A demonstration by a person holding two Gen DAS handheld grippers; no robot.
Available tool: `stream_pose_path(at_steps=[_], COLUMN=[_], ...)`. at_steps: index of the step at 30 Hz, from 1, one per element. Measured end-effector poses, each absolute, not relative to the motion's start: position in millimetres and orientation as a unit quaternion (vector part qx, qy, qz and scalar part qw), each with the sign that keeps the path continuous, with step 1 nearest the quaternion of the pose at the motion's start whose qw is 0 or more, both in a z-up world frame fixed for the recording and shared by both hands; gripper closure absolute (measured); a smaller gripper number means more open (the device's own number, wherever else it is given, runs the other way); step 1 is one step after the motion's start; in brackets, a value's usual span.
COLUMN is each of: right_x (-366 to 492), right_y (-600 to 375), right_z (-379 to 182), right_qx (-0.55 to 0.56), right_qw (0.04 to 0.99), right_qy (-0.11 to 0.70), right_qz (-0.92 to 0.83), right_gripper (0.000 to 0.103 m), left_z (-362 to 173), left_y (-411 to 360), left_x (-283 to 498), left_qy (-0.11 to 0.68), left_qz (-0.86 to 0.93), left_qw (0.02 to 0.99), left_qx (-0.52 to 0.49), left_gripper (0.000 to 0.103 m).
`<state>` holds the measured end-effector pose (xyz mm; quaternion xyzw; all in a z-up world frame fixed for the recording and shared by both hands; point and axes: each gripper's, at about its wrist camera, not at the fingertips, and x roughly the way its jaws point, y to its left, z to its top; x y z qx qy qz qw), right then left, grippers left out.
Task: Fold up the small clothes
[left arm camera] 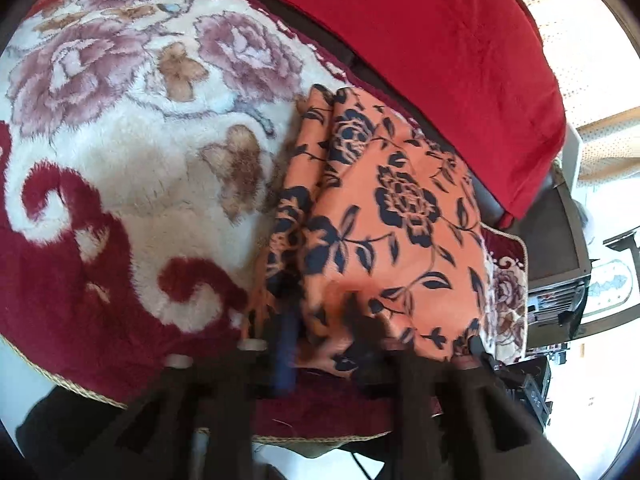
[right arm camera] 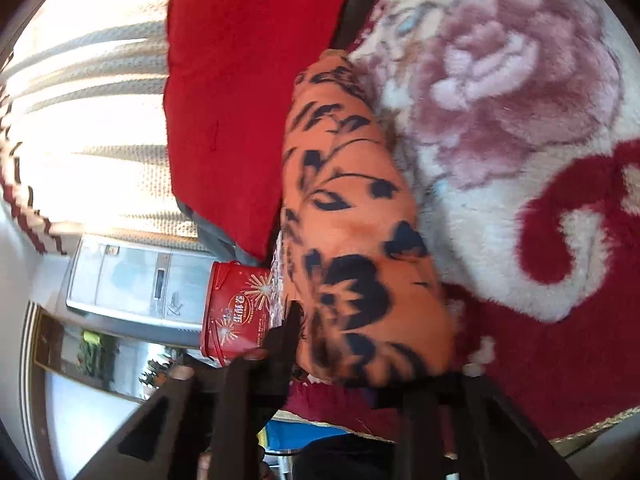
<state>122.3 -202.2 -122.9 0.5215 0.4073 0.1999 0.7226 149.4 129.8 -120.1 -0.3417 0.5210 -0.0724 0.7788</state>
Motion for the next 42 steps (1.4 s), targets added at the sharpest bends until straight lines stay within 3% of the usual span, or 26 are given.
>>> stream_pose_path(at_steps=[1, 3, 4, 5, 6, 10, 12, 16, 19, 21, 22, 23, 25, 26, 32, 42], right_x=[123.5, 129.0, 133.2, 138.4, 141.2, 126.2, 127.3, 123.6, 113.1, 109.6, 106.0, 102.0, 95.3, 91.9, 117.1, 198.8], right_y=[-199.7, -193.4, -189.6, -186.2, -185.8, -207.4, -220.5, -233.8, -241.0, -241.3, -242.1, -242.2, -240.0, -240.5, -238.8, -220.8], right_z=[-119.4, -114.8, -113.5, -112.5, -109.5, -73.5, -82.7, -133.0, -124.9, -116.5, -112.3, -106.3, -92.8, -85.9, -57.0, -71.8], right_qx=[0.524, 0.524, 0.515, 0.503, 0.492, 0.453, 0.447, 0.486, 0.466, 0.441, 0.431, 0.420, 0.388, 0.371, 0.329, 0.261], right_qw=[0.723, 0.724, 0.726, 0.729, 0.731, 0.777, 0.773, 0.727, 0.741, 0.748, 0.752, 0.756, 0.771, 0.780, 0.816, 0.828], right_qy=[0.401, 0.400, 0.408, 0.418, 0.429, 0.391, 0.412, 0.451, 0.442, 0.451, 0.452, 0.454, 0.457, 0.456, 0.436, 0.461], right_qz=[0.206, 0.204, 0.203, 0.203, 0.199, 0.195, 0.182, 0.181, 0.193, 0.205, 0.211, 0.213, 0.214, 0.216, 0.192, 0.185], right_gripper=[0.034, 0.030, 0.042, 0.061, 0.092, 0.092, 0.092, 0.084, 0.071, 0.055, 0.041, 0.034, 0.032, 0.032, 0.031, 0.029], left_z=[-119.1, -120.6, -120.1, -119.7, -113.4, -69.2, -79.1, -152.2, -132.3, -111.9, -100.7, -90.3, -72.5, -68.9, -73.4, -75.0], left_y=[126.5, 120.9, 117.2, 113.9, 114.0, 110.1, 108.3, 97.9, 99.5, 95.4, 94.4, 94.0, 90.3, 87.1, 69.8, 63.5], left_x=[149.9, 152.9, 156.0, 159.7, 158.2, 140.5, 140.2, 156.5, 151.6, 148.7, 146.6, 145.1, 145.9, 148.5, 167.1, 171.5], left_qy=[0.515, 0.516, 0.521, 0.531, 0.524, 0.476, 0.485, 0.552, 0.529, 0.517, 0.503, 0.489, 0.458, 0.450, 0.459, 0.456], left_qz=[-0.073, -0.071, -0.070, -0.066, -0.064, -0.080, -0.084, -0.068, -0.072, -0.055, -0.046, -0.038, -0.023, -0.019, -0.013, -0.011], left_qw=[0.784, 0.789, 0.790, 0.789, 0.796, 0.834, 0.827, 0.792, 0.809, 0.831, 0.845, 0.855, 0.876, 0.883, 0.880, 0.885], left_qx=[-0.338, -0.325, -0.316, -0.301, -0.295, -0.269, -0.270, -0.252, -0.246, -0.197, -0.178, -0.169, -0.149, -0.135, -0.118, -0.097], left_gripper=[0.052, 0.055, 0.084, 0.096, 0.096, 0.097, 0.096, 0.093, 0.091, 0.080, 0.067, 0.053, 0.042, 0.041, 0.041, 0.041])
